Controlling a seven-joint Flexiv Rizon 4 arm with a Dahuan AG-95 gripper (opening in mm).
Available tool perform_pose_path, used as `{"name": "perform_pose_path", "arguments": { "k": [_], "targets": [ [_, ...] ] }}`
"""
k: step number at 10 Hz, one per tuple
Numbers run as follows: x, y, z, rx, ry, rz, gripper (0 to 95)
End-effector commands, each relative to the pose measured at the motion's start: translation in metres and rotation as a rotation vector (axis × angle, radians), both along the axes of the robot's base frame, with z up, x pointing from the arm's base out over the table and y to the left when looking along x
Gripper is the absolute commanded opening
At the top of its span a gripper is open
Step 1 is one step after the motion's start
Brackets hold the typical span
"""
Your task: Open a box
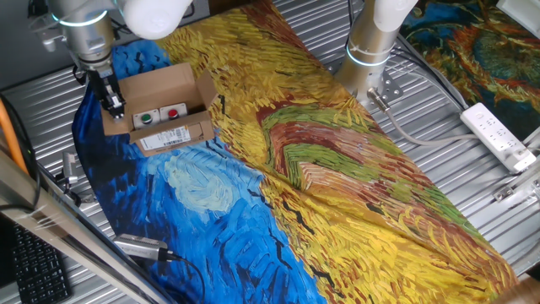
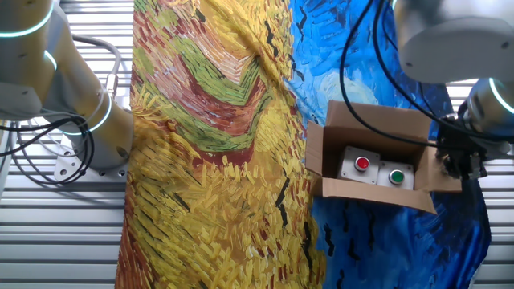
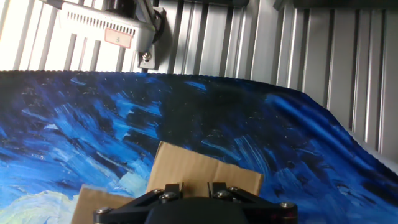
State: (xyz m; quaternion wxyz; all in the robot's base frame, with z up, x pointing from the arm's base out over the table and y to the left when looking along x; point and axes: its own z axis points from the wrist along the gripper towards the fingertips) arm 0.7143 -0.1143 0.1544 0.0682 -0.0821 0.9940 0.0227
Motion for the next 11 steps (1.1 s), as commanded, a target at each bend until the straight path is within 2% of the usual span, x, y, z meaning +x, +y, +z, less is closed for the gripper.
{"name": "perform_pose_path", "arguments": {
  "k": [1, 5, 11],
  "targets": [
    [0.002, -0.001, -0.004, 0.003, 0.000, 0.001, 19.0],
    [0.007, -0.005, -0.013, 0.009, 0.002, 0.003, 19.0],
    [0.013, -0.006, -0.024, 0.030, 0.019, -0.026, 19.0]
  ]
}}
